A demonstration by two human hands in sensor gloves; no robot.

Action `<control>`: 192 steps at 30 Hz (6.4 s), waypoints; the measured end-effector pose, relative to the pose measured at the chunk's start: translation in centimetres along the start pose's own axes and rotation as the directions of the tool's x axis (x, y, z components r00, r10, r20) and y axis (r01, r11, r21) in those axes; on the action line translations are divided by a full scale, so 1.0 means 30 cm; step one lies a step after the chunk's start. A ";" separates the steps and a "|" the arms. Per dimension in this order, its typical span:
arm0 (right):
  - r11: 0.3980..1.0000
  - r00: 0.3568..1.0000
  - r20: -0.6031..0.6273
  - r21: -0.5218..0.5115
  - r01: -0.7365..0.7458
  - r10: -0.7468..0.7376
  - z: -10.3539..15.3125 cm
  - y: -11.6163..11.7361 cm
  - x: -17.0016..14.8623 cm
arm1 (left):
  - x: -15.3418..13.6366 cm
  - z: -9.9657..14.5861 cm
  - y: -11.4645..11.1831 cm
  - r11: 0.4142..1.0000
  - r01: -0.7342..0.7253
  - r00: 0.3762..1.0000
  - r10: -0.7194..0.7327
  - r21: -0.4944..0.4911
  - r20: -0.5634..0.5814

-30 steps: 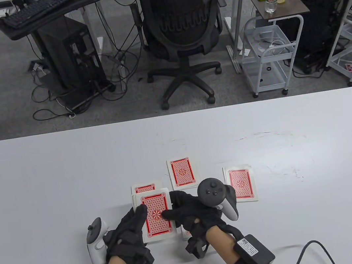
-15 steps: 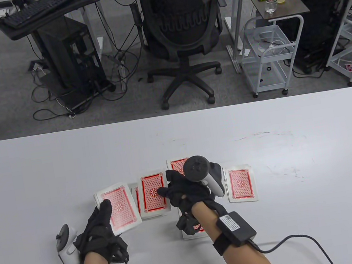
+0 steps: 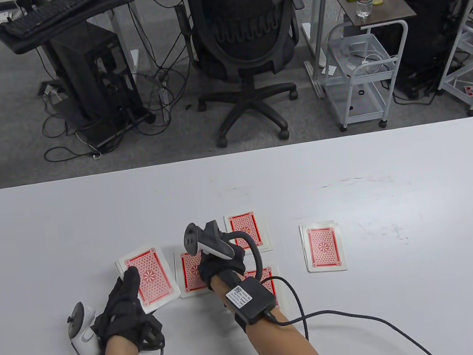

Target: Four-player card dealing with fan arrangement

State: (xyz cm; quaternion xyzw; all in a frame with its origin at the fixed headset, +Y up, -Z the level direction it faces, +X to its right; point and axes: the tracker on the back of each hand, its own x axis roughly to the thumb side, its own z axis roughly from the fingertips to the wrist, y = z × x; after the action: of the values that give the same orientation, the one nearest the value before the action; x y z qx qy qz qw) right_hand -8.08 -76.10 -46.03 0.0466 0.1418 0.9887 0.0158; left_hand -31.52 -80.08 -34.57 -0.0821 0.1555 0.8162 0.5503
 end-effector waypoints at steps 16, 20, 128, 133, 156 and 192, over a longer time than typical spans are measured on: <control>0.760 0.693 0.332 0.139 0.635 -0.640 0.228 -0.124 -0.088 | -0.027 0.024 -0.128 0.990 -0.005 1.000 0.008 -0.139 0.023; 0.705 0.650 0.334 0.069 0.706 -0.683 0.256 -0.110 -0.130 | -0.036 0.030 -0.147 0.989 0.020 1.000 -0.017 -0.148 0.027; 0.703 0.664 0.330 -0.003 0.712 -0.671 0.354 -0.080 -0.315 | -0.081 0.048 -0.231 0.972 0.113 0.993 -0.116 -0.205 -0.004; 0.704 0.677 0.324 -0.047 0.709 -0.661 0.361 -0.030 -0.267 | -0.112 0.047 -0.255 0.969 0.131 0.990 -0.138 -0.208 -0.020; 0.951 0.952 0.026 -0.040 0.307 -0.306 0.326 0.001 -0.469 | -0.078 0.039 -0.180 0.981 0.108 0.994 -0.109 -0.161 0.001; 0.540 0.495 0.247 0.173 0.824 -0.833 0.344 -0.025 -0.351 | -0.095 0.070 -0.273 0.949 0.110 0.990 -0.131 -0.296 -0.052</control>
State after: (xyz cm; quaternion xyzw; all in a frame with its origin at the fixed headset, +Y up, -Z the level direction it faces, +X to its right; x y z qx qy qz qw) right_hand 3.40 -72.96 -37.31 0.1223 0.1582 0.8377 0.5081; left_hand -22.80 -79.02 -33.05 -0.2005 0.0474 0.7917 0.5751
